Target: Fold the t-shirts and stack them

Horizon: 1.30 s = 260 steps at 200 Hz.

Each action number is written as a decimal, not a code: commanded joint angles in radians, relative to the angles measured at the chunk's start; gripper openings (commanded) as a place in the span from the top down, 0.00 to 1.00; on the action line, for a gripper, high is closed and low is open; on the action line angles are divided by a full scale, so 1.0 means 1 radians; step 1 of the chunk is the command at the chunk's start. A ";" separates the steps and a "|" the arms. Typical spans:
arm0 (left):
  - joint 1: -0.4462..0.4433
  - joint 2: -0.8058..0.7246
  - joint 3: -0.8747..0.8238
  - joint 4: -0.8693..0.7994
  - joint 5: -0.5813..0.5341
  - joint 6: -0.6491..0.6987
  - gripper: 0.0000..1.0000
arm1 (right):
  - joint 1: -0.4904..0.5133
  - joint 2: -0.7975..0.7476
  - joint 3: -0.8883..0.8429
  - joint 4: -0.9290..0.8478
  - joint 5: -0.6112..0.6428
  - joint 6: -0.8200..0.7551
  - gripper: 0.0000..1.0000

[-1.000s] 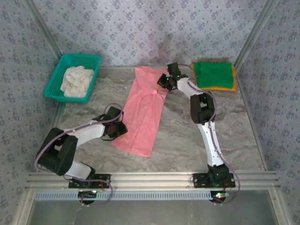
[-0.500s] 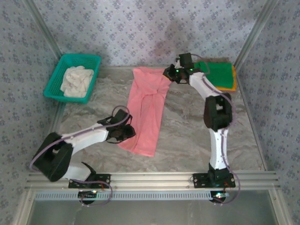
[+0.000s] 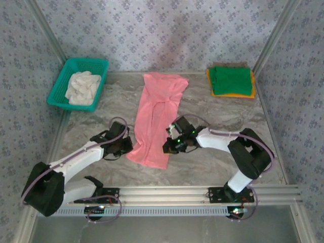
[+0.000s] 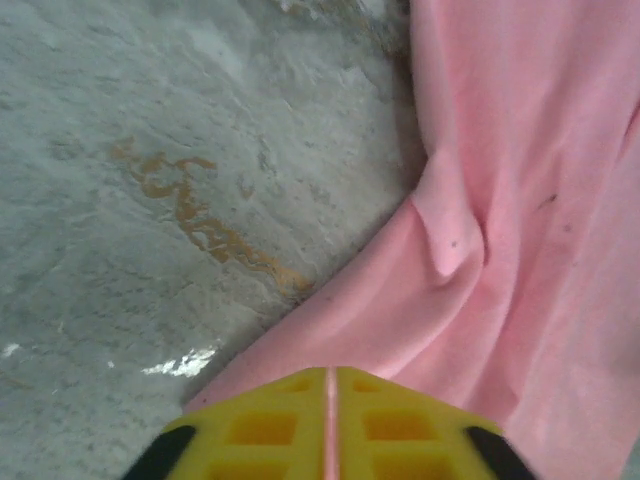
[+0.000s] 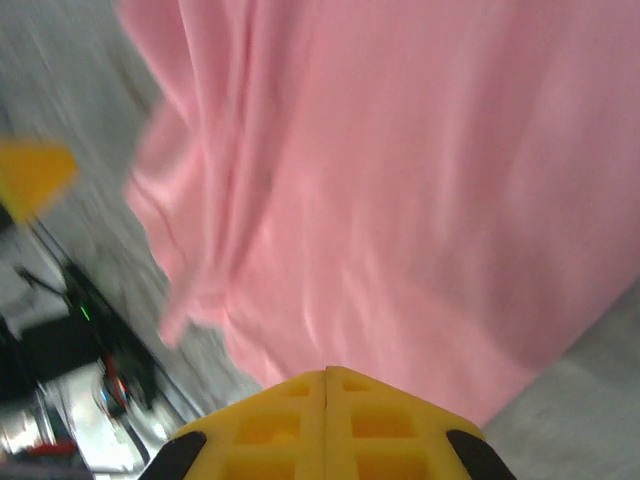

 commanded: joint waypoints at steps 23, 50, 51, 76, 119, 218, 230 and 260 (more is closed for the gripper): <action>-0.007 0.038 -0.083 0.096 0.017 -0.016 1.00 | 0.034 0.070 -0.002 0.039 0.047 -0.028 1.00; -0.028 0.002 -0.166 0.122 0.004 -0.069 1.00 | 0.022 0.080 -0.045 0.027 0.089 -0.006 1.00; -0.028 0.002 -0.169 0.122 0.004 -0.071 1.00 | 0.021 0.081 -0.047 0.027 0.091 -0.006 1.00; -0.055 -0.038 -0.223 0.097 0.007 -0.131 1.00 | -0.008 0.057 -0.120 0.008 0.110 0.023 1.00; -0.189 -0.163 -0.264 0.070 -0.012 -0.273 1.00 | -0.079 -0.075 -0.210 -0.078 0.176 0.004 1.00; -0.240 -0.422 -0.118 -0.110 -0.140 -0.277 0.77 | -0.151 -0.341 -0.168 -0.218 0.120 -0.016 0.78; -0.221 -0.424 -0.126 -0.089 -0.122 -0.264 0.69 | -0.160 -0.366 -0.197 -0.201 0.103 0.011 0.72; -0.131 -0.372 -0.209 0.080 0.056 -0.246 0.63 | -0.171 -0.359 -0.284 -0.102 0.039 0.081 0.69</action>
